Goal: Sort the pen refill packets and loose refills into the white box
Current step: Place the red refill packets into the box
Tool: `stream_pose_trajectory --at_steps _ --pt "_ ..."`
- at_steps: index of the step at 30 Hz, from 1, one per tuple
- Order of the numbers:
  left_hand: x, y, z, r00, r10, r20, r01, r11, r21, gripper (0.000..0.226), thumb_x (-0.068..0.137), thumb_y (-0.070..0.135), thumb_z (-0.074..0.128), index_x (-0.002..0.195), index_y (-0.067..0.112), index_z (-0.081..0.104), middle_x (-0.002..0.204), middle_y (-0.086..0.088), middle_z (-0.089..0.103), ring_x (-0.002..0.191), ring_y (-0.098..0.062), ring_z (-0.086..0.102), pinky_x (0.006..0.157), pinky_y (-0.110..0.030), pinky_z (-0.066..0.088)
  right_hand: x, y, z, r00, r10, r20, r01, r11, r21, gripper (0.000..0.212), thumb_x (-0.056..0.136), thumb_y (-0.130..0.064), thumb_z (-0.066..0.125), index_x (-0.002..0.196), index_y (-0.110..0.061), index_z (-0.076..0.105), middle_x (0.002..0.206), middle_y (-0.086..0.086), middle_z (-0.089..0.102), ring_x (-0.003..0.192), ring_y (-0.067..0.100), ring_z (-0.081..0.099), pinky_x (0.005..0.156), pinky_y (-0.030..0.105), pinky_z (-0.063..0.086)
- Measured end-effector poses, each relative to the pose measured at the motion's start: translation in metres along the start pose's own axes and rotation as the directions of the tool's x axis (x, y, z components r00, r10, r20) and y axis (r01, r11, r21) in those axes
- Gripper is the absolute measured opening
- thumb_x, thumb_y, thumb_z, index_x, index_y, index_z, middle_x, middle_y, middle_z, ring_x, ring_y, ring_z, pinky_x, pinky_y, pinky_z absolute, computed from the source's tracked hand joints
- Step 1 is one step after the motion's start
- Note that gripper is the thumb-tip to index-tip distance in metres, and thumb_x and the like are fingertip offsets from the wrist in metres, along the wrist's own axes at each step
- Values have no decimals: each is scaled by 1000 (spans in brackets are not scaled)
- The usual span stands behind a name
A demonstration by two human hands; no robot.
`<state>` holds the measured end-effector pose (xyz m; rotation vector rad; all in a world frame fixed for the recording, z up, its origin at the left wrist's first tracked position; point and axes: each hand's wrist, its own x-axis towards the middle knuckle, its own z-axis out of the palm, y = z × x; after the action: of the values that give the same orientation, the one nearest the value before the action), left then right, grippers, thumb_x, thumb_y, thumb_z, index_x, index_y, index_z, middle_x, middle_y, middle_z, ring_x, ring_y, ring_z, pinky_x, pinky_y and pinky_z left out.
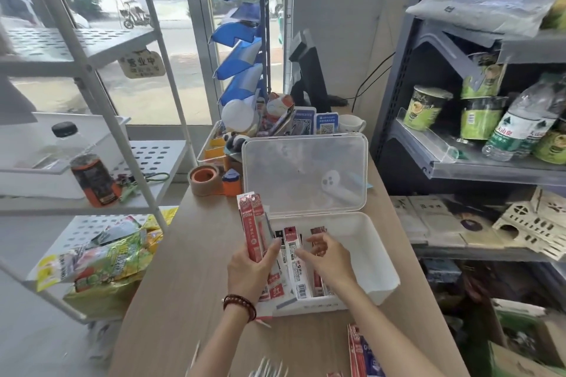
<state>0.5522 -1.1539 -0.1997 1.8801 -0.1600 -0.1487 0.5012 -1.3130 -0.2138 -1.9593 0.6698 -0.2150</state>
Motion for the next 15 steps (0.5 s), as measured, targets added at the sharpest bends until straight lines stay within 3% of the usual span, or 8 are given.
stream_pose_trajectory --at_steps 3,7,12,15 --pt "1 -2 2 1000 6 11 -6 1000 23 30 77 46 68 82 17 63 64 4 66 50 1 61 47 -14 47 -6 -2 -5 999 -53 11 50 982 184 41 77 -50 74 106 -23 65 95 -8 68 88 4 64 72 15 51" --pt "7 -7 5 996 -14 94 11 999 33 36 75 54 66 92 23 61 72 4 68 61 -9 66 55 -25 53 -11 -6 -7 984 -139 113 100 950 297 38 72 -49 77 99 -23 69 90 -3 74 82 10 70 70 18 54" --pt "12 -2 -3 991 -55 120 54 998 17 39 70 53 72 87 18 65 66 8 64 53 -3 60 48 -14 43 -12 -5 -2 930 -186 316 121 969 216 50 60 -52 83 98 -22 70 90 -1 76 84 14 72 78 25 58" --pt "12 0 -3 993 -48 110 43 998 46 37 71 51 72 88 19 64 68 7 65 57 -4 62 48 -13 43 -13 -5 -3 922 -201 330 138 969 203 35 69 -40 83 96 -20 71 88 -1 76 83 15 73 79 27 59"
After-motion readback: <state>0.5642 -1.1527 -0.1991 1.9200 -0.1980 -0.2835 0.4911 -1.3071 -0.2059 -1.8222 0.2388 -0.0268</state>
